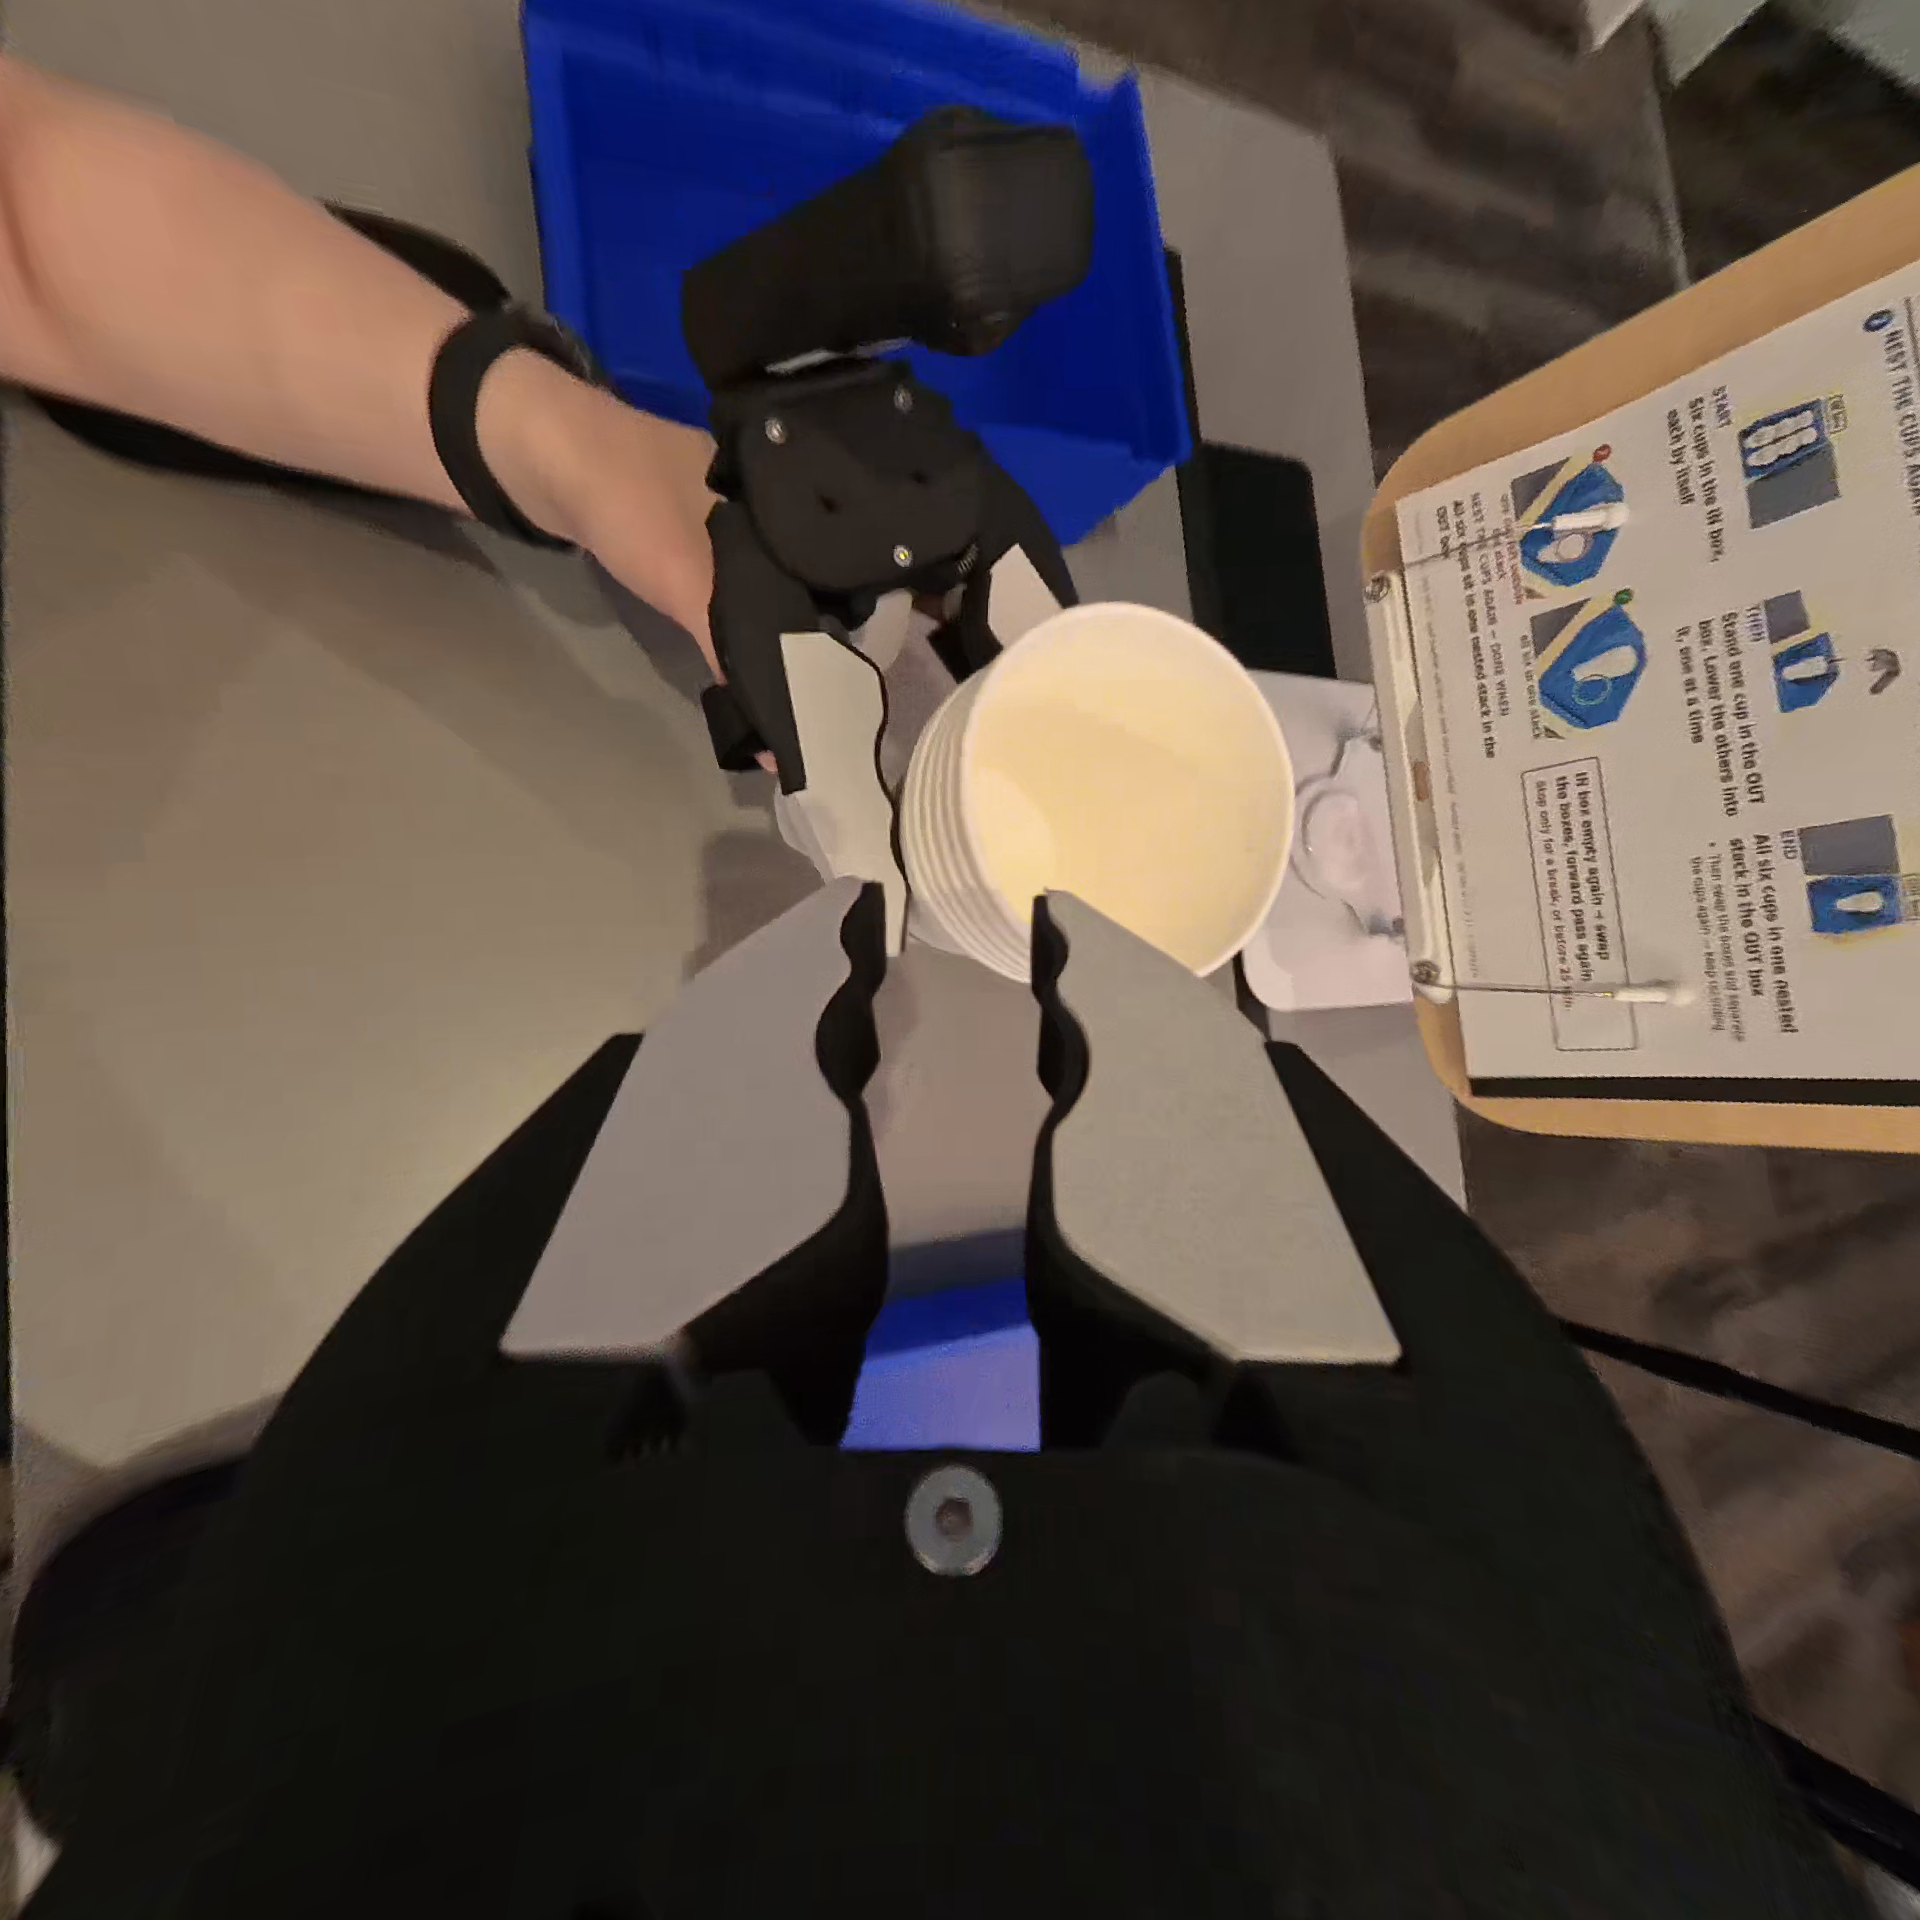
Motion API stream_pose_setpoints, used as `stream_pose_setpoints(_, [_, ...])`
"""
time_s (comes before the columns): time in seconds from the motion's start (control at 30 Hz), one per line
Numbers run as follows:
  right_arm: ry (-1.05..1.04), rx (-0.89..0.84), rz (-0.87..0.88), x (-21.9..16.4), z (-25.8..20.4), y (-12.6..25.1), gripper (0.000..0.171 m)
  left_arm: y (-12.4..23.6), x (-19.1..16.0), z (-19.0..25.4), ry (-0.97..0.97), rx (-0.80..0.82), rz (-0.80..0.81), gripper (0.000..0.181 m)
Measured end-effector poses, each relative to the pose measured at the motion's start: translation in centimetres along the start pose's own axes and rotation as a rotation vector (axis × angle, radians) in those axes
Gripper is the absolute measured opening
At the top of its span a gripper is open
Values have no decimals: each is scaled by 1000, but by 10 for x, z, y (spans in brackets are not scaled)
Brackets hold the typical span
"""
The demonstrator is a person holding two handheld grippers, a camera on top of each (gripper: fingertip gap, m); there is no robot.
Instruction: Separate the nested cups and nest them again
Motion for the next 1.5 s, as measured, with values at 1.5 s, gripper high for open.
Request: stream_pose_setpoints(1.5, [59,280,-291,24,33,-55,3,-1,-2,-10,13,10,14,92])
Point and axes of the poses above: each gripper's, where its closed fingertips meet, y back along the fingers, x out of its top, z = x × y across the jaws, the point moved 9 cm from there along y, back along the fingers, and after that the axes turned 7 degrees about y, right-handed, at the moved point
